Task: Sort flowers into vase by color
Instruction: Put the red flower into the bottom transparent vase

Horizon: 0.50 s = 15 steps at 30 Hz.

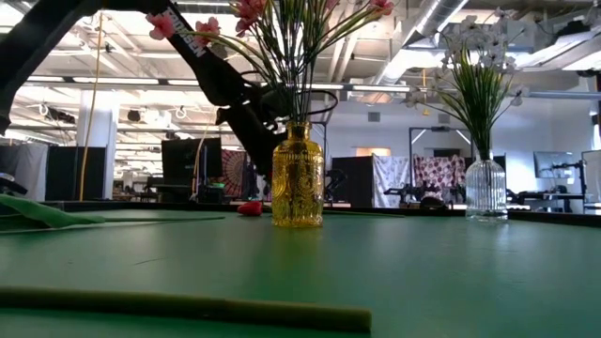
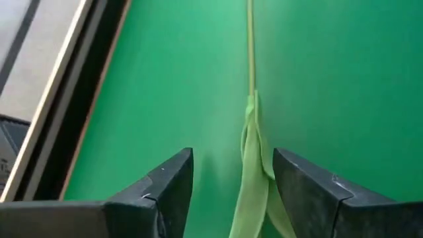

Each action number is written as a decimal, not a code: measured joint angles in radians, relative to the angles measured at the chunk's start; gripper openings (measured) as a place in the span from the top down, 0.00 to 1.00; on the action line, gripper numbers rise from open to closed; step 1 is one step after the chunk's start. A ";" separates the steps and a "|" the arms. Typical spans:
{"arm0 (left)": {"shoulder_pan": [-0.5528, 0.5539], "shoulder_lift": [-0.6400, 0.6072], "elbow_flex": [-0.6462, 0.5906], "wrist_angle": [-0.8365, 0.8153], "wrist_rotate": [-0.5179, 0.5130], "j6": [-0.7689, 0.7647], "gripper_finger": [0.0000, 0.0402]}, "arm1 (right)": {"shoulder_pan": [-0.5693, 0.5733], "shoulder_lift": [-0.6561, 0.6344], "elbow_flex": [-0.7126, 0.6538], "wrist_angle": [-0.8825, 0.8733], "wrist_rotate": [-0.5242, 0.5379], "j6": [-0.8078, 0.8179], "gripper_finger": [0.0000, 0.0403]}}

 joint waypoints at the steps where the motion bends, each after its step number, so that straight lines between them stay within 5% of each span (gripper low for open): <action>1: 0.001 0.000 0.000 -0.007 -0.003 0.012 0.51 | 0.011 0.000 0.000 -0.004 0.000 0.000 0.64; 15: 0.006 0.040 0.005 -0.140 0.011 0.000 0.51 | 0.117 0.001 0.000 -0.090 0.001 -0.024 0.64</action>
